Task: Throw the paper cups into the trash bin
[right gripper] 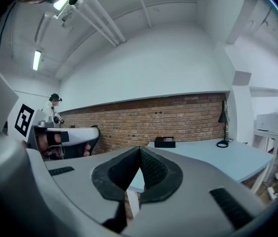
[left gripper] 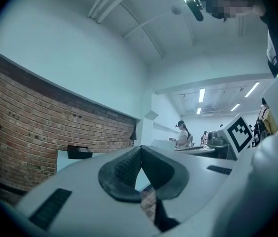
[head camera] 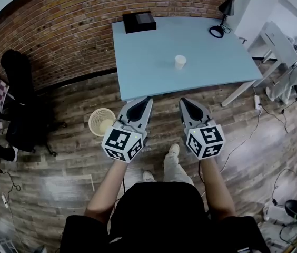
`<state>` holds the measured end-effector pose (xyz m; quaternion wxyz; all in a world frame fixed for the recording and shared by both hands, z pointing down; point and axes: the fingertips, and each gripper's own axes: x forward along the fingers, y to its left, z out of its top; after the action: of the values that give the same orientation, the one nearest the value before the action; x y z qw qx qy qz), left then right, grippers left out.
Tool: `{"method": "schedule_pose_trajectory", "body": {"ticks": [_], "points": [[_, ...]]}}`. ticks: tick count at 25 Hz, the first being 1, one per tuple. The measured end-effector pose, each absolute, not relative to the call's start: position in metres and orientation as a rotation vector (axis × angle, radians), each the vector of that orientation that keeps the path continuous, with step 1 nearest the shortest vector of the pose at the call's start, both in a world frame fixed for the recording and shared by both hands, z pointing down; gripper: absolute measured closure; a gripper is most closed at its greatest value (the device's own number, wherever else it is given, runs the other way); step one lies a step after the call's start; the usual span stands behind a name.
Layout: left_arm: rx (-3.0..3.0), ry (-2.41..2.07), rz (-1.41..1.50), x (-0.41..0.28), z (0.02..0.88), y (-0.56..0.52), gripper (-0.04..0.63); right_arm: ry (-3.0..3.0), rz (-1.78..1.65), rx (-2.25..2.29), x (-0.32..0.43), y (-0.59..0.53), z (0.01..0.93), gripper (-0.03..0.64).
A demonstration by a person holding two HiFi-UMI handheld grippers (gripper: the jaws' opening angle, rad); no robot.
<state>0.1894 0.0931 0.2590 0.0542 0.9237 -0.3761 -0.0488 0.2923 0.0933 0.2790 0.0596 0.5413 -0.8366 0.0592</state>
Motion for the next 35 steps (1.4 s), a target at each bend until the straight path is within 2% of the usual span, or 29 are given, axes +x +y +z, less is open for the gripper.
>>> {"method": "schedule_pose_trajectory", "body": {"ticks": [12, 35], "points": [[2.783, -1.191, -0.115, 0.206, 0.271, 0.043, 0.586, -2.523, 0.091, 1.624, 0.31, 0.044, 0.28, 0.612], [2.736, -1.182, -0.048, 0.303, 0.285, -0.089, 0.586, -2.54, 0.223, 1.636, 0.408, -0.099, 0.299, 0.612]]}}
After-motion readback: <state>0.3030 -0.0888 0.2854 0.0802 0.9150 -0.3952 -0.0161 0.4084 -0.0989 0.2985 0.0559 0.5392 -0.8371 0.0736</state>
